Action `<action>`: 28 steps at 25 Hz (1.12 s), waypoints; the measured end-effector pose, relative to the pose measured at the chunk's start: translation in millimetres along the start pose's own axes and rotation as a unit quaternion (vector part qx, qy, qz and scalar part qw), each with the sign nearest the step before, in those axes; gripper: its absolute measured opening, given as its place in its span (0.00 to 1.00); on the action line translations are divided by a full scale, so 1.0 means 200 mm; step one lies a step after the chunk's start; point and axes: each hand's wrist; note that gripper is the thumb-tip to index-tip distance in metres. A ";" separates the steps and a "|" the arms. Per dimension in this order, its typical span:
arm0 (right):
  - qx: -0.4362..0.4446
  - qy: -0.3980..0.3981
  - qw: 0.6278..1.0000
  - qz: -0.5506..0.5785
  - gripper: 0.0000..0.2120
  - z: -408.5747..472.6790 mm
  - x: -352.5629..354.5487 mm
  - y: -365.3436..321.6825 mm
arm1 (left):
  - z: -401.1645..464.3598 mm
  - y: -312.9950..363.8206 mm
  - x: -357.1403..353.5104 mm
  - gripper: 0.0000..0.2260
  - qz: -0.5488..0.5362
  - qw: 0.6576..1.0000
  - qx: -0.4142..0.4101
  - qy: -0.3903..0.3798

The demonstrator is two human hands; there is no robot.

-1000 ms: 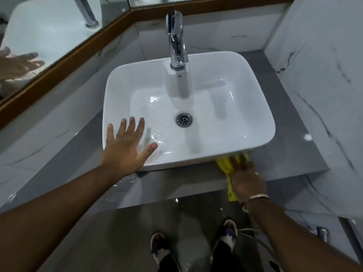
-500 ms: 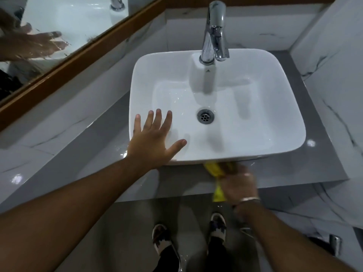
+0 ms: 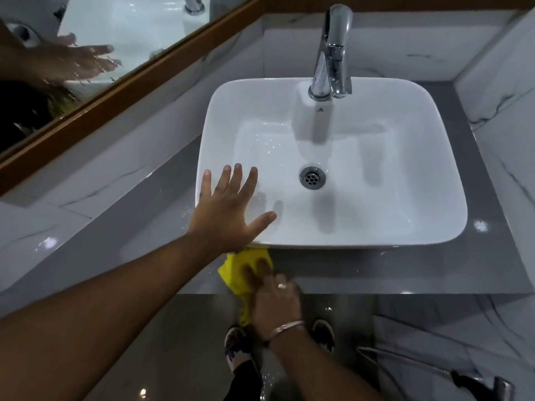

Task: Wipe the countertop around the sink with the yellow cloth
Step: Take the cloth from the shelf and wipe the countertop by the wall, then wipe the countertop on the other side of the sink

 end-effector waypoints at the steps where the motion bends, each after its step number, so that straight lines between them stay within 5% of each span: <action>1: -0.022 0.026 0.999 -0.023 0.19 -0.05 0.03 0.17 | 0.00 0.00 0.00 0.39 -0.001 1.000 -0.001 0.000; 3: -0.142 0.091 0.985 -0.034 0.20 -0.12 0.05 0.60 | 0.01 0.00 -0.01 0.39 -0.001 1.000 -0.001 -0.005; 6: -0.384 0.133 0.914 -0.007 0.23 -0.20 0.17 1.09 | 0.01 0.01 0.00 0.40 0.005 1.000 0.008 -0.004; 9: -0.472 0.101 0.873 0.065 0.25 -0.10 0.20 0.89 | 0.01 0.02 0.00 0.39 0.008 1.000 0.010 -0.006; 11: -0.394 0.058 0.904 0.156 0.23 -0.02 0.18 0.58 | 0.00 0.01 0.01 0.38 0.010 1.000 0.007 -0.009; 13: -0.232 0.015 0.967 0.105 0.24 -0.02 0.16 0.34 | 0.00 0.01 0.00 0.38 0.016 1.000 0.004 -0.005; 15: -0.124 0.003 0.989 0.082 0.25 -0.09 0.23 0.35 | -0.01 0.01 0.00 0.38 0.013 1.000 0.002 0.001; 18: -0.008 0.161 0.983 0.090 0.19 -0.22 0.49 0.58 | 0.00 0.00 0.00 0.38 0.007 1.000 0.003 0.007; 20: -0.032 0.254 0.964 0.070 0.23 -0.17 0.66 0.75 | -0.01 0.01 -0.01 0.38 0.010 1.000 0.004 0.000; 24: -0.144 0.123 0.981 -0.041 0.39 0.08 0.77 0.94 | -0.03 0.01 0.02 0.38 -0.004 1.000 0.012 0.024; 26: -0.134 0.077 0.984 -0.086 0.39 0.11 0.73 0.96 | -0.13 0.08 0.03 0.33 -0.049 0.989 0.013 0.137; 28: -0.128 0.070 0.986 -0.086 0.39 0.10 0.70 0.97 | -0.29 0.31 -0.08 0.20 -0.118 0.948 -0.129 0.265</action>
Point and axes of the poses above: each hand's wrist, its own z-axis towards the middle knuckle, its own x-axis out of the back of the hand, y = z × x, and after that the axes turned 3 degrees about -x, right-handed
